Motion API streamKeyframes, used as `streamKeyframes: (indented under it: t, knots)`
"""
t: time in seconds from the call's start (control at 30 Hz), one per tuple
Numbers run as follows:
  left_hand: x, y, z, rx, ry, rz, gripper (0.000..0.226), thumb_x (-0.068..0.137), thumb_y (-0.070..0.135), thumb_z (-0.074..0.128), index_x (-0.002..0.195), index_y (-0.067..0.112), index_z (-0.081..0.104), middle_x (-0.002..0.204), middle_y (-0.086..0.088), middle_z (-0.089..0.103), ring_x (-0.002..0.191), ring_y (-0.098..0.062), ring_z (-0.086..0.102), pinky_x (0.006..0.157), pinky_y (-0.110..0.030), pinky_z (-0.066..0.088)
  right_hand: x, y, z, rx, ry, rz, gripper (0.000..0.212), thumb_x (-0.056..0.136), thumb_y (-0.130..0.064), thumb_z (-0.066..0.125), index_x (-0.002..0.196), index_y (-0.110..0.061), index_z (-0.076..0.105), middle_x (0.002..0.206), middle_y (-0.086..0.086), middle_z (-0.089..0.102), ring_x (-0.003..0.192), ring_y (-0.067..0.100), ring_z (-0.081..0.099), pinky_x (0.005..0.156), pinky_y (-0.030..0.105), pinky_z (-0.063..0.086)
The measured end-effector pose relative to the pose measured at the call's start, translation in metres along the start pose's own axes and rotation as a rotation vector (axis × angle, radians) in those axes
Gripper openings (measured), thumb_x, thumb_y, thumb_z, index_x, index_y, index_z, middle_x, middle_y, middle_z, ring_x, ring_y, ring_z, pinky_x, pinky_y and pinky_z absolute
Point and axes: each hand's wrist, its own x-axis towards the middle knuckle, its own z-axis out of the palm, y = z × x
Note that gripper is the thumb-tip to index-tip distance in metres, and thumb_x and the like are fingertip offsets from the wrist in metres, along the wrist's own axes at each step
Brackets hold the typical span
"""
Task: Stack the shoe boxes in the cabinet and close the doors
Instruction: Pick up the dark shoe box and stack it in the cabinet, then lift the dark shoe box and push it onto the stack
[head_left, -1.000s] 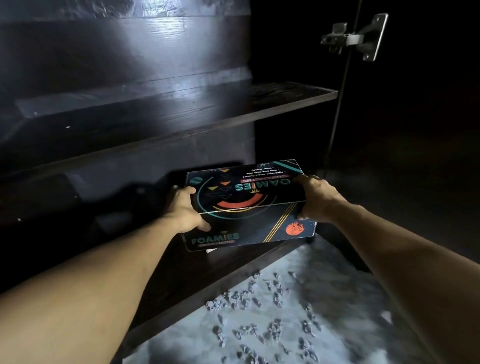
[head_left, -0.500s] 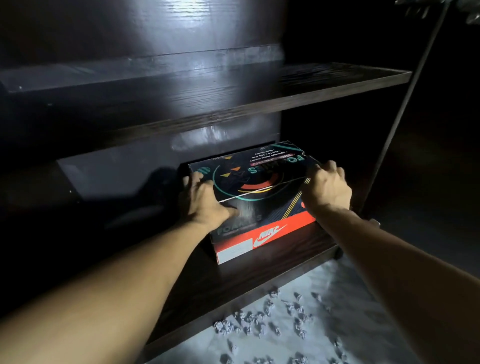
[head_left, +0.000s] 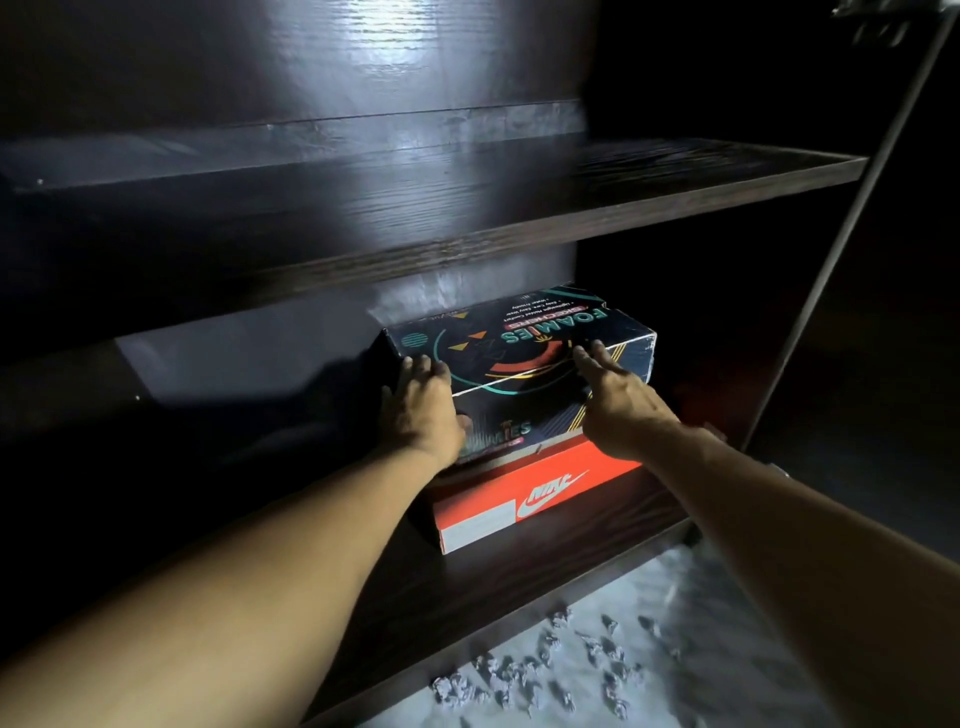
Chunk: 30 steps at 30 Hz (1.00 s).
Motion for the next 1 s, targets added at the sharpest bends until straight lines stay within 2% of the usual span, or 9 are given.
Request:
streamKeyframes:
  t: [0.1, 0.17, 0.27, 0.37, 0.47, 0.67, 0.8, 0.9, 1.0]
  knots:
    - [-0.005, 0.006, -0.006, 0.095, -0.035, -0.02, 0.083, 0.085, 0.033, 0.07, 0.151, 0.011, 0.024, 0.162, -0.008, 0.015, 0.15, -0.027, 0.007, 0.12, -0.049, 0.007, -0.014, 0.006, -0.018, 0.006, 0.008, -0.002, 0.073, 0.09, -0.006, 0.049, 0.153, -0.03, 0.02, 0.162, 0.0, 0.015, 0.139, 0.03, 0.038, 0.111, 0.037, 0.036]
    - [-0.012, 0.014, -0.011, 0.158, -0.022, 0.007, 0.09, 0.082, 0.04, 0.073, 0.152, 0.013, 0.023, 0.163, -0.011, 0.009, 0.15, -0.03, 0.005, 0.121, -0.05, 0.005, -0.029, 0.014, -0.035, 0.006, 0.02, 0.011, 0.062, 0.091, -0.01, 0.051, 0.147, -0.03, 0.034, 0.146, 0.011, 0.046, 0.123, 0.032, 0.054, 0.099, 0.035, 0.045]
    - [-0.027, 0.038, -0.019, 0.127, -0.023, 0.083, 0.084, 0.08, 0.041, 0.075, 0.148, 0.014, 0.034, 0.163, -0.013, 0.005, 0.15, -0.033, 0.006, 0.12, -0.047, 0.005, -0.06, 0.028, -0.063, -0.043, -0.019, 0.051, 0.053, 0.088, -0.02, 0.06, 0.138, -0.031, 0.049, 0.131, 0.009, 0.059, 0.11, 0.026, 0.061, 0.088, 0.032, 0.05]
    - [-0.048, 0.07, -0.033, -0.065, -0.16, 0.135, 0.068, 0.077, 0.029, 0.079, 0.136, 0.006, 0.052, 0.151, -0.016, 0.036, 0.141, -0.031, 0.032, 0.115, -0.037, 0.028, -0.104, 0.039, -0.095, -0.104, -0.078, 0.081, 0.034, 0.086, -0.027, 0.065, 0.12, -0.025, 0.064, 0.113, 0.007, 0.066, 0.097, 0.023, 0.064, 0.078, 0.03, 0.052]
    - [-0.076, 0.105, -0.053, -0.024, -0.453, 0.243, 0.064, 0.073, 0.037, 0.082, 0.121, 0.002, 0.061, 0.119, -0.011, 0.062, 0.113, -0.029, 0.059, 0.092, -0.035, 0.047, -0.155, 0.054, -0.126, -0.139, -0.112, 0.106, 0.019, 0.081, -0.032, 0.068, 0.095, -0.019, 0.07, 0.094, 0.004, 0.07, 0.092, 0.022, 0.065, 0.079, 0.033, 0.054]
    - [-0.157, 0.184, -0.084, 0.07, -0.76, 0.514, 0.06, 0.067, 0.05, 0.083, 0.112, 0.014, 0.068, 0.107, 0.003, 0.065, 0.095, -0.015, 0.06, 0.087, -0.032, 0.051, -0.273, 0.085, -0.171, -0.137, -0.137, 0.252, 0.044, 0.077, -0.04, 0.075, 0.112, -0.014, 0.068, 0.109, 0.004, 0.069, 0.105, 0.024, 0.063, 0.091, 0.035, 0.052]
    - [-0.221, 0.235, -0.101, 0.052, -0.817, 0.673, 0.068, 0.063, 0.057, 0.082, 0.115, 0.018, 0.064, 0.119, 0.0, 0.064, 0.103, -0.019, 0.06, 0.094, -0.038, 0.051, -0.361, 0.104, -0.194, -0.168, -0.129, 0.348, 0.029, 0.076, -0.04, 0.074, 0.087, -0.014, 0.068, 0.086, 0.002, 0.068, 0.089, 0.025, 0.064, 0.078, 0.034, 0.052]
    - [-0.272, 0.272, -0.113, 0.065, -0.872, 0.831, 0.063, 0.069, 0.059, 0.077, 0.115, 0.018, 0.063, 0.117, -0.003, 0.063, 0.113, -0.025, 0.06, 0.101, -0.043, 0.048, -0.434, 0.116, -0.211, -0.135, -0.12, 0.468, 0.031, 0.075, -0.035, 0.078, 0.1, -0.019, 0.068, 0.101, 0.005, 0.069, 0.1, 0.026, 0.064, 0.085, 0.036, 0.052]
    - [-0.33, 0.306, -0.122, 0.029, -0.911, 0.986, 0.055, 0.067, 0.058, 0.077, 0.109, 0.025, 0.066, 0.116, 0.001, 0.067, 0.11, -0.021, 0.062, 0.101, -0.039, 0.048, -0.51, 0.126, -0.223, -0.106, -0.109, 0.599, 0.056, 0.075, -0.036, 0.08, 0.125, -0.017, 0.063, 0.117, 0.005, 0.068, 0.109, 0.023, 0.063, 0.094, 0.033, 0.049]
